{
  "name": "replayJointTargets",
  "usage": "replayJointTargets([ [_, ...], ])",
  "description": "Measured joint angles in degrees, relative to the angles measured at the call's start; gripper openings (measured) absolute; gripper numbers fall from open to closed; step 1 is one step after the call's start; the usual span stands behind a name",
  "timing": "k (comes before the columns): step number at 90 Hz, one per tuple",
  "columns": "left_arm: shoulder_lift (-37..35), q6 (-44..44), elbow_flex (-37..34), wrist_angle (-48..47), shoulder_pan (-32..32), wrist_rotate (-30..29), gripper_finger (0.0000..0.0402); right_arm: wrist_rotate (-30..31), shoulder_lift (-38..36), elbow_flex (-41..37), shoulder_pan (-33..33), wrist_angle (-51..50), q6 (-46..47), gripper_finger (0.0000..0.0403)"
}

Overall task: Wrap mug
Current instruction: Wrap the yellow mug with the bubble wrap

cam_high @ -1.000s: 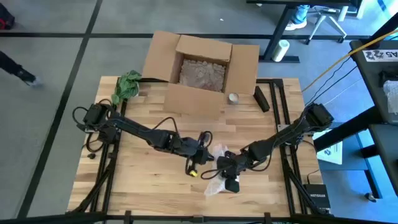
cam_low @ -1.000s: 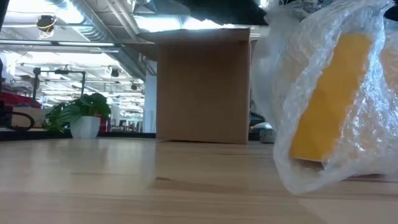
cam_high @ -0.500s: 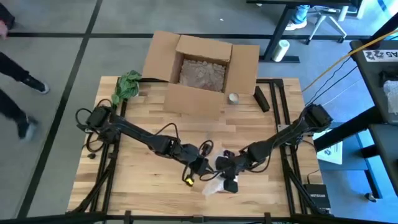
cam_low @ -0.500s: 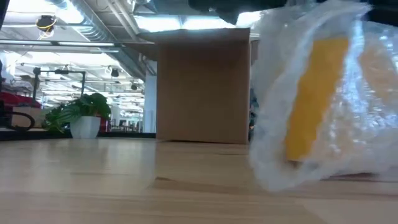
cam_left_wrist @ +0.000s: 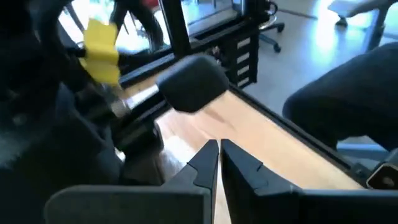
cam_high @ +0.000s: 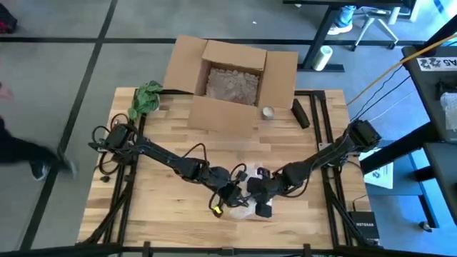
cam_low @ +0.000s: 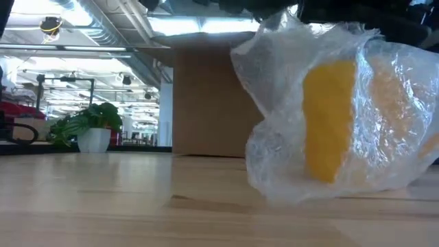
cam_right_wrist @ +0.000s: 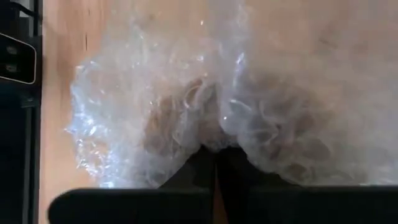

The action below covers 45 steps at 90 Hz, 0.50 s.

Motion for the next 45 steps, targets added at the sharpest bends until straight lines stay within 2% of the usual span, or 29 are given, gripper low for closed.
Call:
replayJointTargets([
  [26, -5.9, 1.8, 0.0, -16.8, 1.6, -16.5, 0.0003, -0.5, -0.1, 0.0, 0.9, -0.3, 1.4, 0.0000],
  [45, -10.6, 3.0, 0.0, -20.7, 1.7, -17.4, 0.0041, -0.1, -0.2, -0.1, 0.9, 0.0, 1.4, 0.0000],
])
